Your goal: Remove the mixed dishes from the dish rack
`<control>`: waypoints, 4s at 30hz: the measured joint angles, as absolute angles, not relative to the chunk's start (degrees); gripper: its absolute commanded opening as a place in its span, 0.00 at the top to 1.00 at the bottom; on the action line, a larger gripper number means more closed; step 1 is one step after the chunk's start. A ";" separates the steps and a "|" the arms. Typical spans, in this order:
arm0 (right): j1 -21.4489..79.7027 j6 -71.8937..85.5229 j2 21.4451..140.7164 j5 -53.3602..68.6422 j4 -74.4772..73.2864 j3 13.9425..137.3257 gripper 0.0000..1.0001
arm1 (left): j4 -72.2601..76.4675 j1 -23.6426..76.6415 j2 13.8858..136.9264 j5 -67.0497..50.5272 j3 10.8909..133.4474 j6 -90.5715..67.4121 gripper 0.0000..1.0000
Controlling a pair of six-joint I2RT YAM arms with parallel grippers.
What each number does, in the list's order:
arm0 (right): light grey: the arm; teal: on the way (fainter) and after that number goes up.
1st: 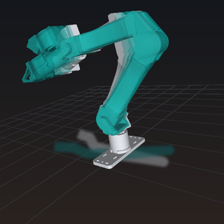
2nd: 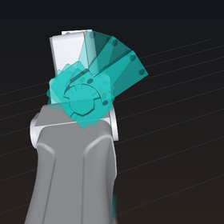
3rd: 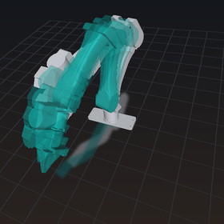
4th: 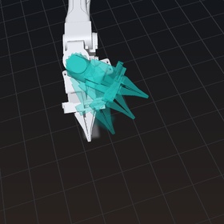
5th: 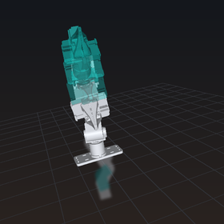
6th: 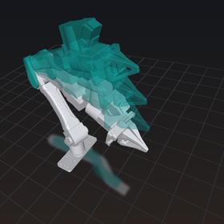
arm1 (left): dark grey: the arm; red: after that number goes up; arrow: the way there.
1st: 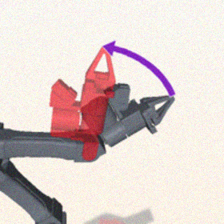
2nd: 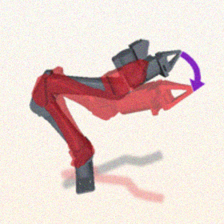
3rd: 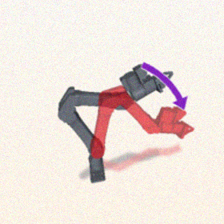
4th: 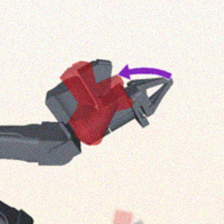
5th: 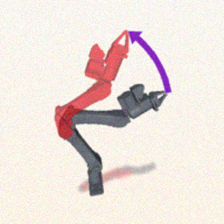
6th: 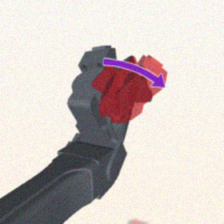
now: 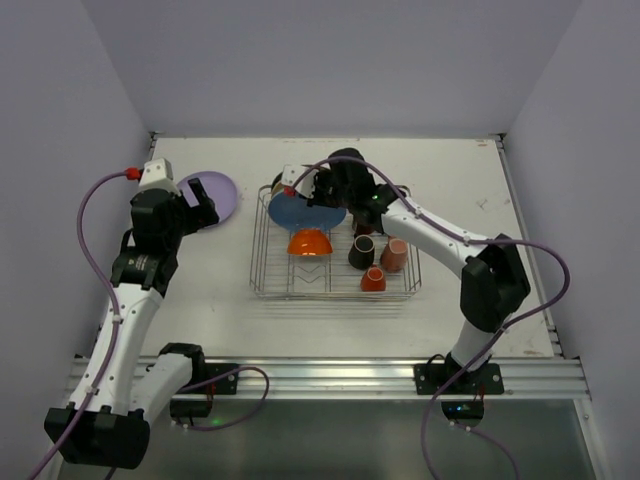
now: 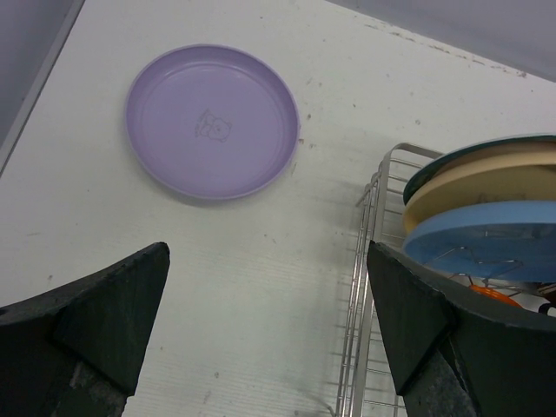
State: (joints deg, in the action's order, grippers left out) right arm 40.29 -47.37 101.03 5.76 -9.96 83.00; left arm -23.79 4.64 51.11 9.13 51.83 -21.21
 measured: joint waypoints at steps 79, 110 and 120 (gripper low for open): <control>18.79 40.80 60.42 14.44 -1.85 58.89 1.00 | 19.59 22.20 74.19 -31.20 60.31 -38.13 0.49; 22.41 36.38 59.90 3.60 -2.33 55.86 0.01 | -12.51 8.21 76.18 3.57 74.76 -34.79 1.00; 20.82 34.68 56.05 5.54 -2.46 49.25 0.01 | -10.33 -14.22 83.96 4.73 66.37 -45.12 1.00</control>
State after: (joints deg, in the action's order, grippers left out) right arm 20.82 34.68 56.05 5.54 -2.46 49.25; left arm -10.33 -14.22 83.96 4.73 66.37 -45.12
